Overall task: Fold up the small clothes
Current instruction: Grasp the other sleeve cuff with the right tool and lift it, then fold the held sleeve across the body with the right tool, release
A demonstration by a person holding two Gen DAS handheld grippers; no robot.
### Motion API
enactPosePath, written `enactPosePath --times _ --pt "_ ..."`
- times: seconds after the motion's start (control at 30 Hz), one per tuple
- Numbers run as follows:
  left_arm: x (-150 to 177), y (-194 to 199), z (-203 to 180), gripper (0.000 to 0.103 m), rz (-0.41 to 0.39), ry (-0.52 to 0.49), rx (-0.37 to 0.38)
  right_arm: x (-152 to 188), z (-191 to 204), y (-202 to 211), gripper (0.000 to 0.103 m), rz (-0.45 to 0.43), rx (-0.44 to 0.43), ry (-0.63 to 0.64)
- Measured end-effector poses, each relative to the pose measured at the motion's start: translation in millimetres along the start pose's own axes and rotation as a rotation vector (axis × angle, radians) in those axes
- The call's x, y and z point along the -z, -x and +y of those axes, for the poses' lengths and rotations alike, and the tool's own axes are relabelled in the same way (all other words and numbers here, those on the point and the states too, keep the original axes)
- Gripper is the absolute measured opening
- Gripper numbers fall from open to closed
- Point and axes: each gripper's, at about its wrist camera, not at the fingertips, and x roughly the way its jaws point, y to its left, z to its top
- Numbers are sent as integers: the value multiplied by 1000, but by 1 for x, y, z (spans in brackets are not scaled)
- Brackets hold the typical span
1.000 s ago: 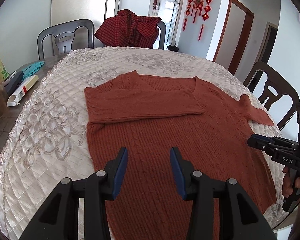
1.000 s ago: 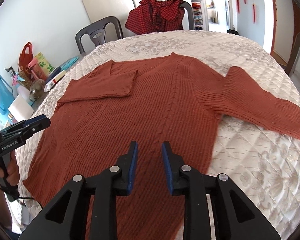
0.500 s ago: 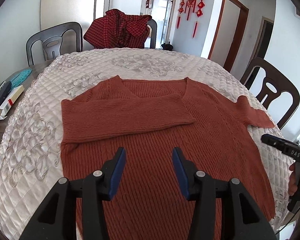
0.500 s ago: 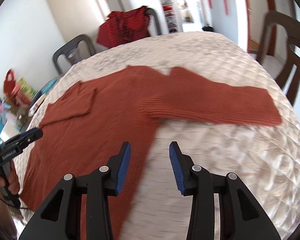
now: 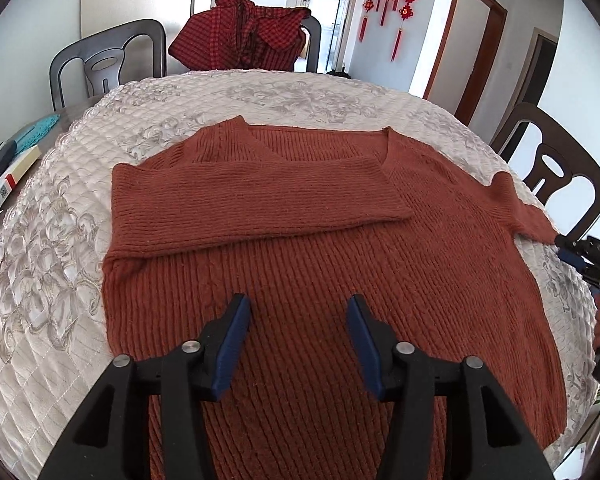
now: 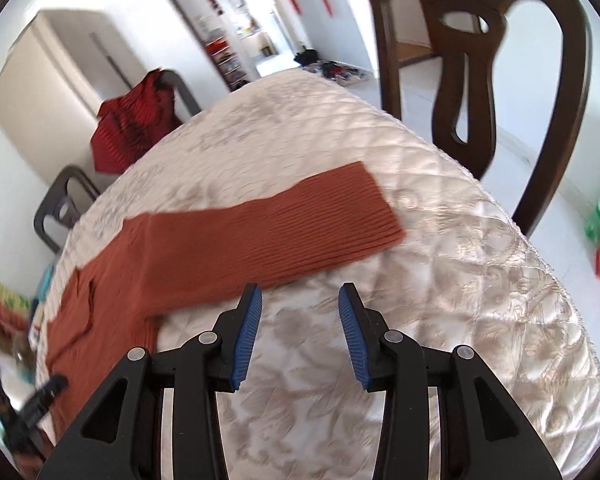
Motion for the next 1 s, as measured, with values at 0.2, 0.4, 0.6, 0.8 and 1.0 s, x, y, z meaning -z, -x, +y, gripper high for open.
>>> enactPosePath --times 0.2,0.4,0.6,0.8,1.0 --pt "0 -2 -3 62 -1 -10 5 -18 -19 -9 41 -27 -71 -109" --pt "0 -2 -3 63 -3 -6 9 -31 -23 -21 12 -63 -68 -168" --pt "0 -2 -3 64 -3 -7 10 -41 22 -4 10 -106 -179 -36" --pt "-3 5 4 64 -17 77 122 -23 128 18 10 -73 -409 243" --pt "-9 7 6 64 -23 165 303 42 202 -18 10 113 -498 460"
